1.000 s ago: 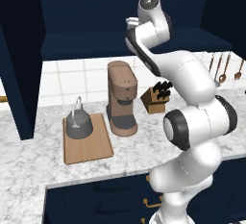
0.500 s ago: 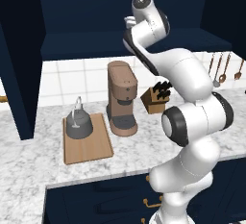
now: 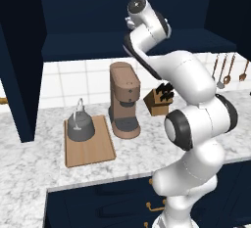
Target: Pick the kettle from the counter and place it on the tray. Then pick the mug from the cabinet and place it on the tray. Then close the cabinet doors.
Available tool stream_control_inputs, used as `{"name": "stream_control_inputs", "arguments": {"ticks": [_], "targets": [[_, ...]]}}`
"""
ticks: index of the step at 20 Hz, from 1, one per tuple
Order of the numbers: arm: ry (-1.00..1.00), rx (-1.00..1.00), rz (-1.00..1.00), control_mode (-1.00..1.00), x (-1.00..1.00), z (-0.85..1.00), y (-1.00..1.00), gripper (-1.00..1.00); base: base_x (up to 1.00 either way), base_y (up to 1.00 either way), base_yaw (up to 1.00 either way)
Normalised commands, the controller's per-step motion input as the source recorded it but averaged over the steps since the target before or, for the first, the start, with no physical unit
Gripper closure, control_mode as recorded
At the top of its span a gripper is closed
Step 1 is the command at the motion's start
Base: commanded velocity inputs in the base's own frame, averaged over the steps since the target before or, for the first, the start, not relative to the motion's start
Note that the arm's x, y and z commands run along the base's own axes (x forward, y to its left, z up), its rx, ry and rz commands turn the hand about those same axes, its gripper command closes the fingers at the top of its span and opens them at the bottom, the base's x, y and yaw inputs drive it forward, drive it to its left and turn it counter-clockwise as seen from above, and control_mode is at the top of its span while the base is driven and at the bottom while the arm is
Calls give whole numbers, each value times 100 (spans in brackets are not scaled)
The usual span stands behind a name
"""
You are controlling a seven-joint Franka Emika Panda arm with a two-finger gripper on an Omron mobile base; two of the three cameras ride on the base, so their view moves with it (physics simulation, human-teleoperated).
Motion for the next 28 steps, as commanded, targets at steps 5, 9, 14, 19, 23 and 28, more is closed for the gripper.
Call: {"name": "stream_control_inputs", "arguments": {"ticks": [5, 9, 14, 19, 23, 28], "targets": [[-16, 1, 1, -100, -60, -2, 0, 100, 0, 0, 0], [-2, 8, 8, -100, -78, 1, 0, 100, 0, 0, 0], [0, 10, 20, -100, -88, 0, 0, 100, 0, 0, 0], [-8, 2, 33, -100, -94, 0, 7, 100, 0, 0, 0], [-7, 0, 40, -100, -100, 0, 10, 100, 0, 0, 0], [-1, 0, 47, -100, -94, -2, 10, 100, 0, 0, 0]]}}
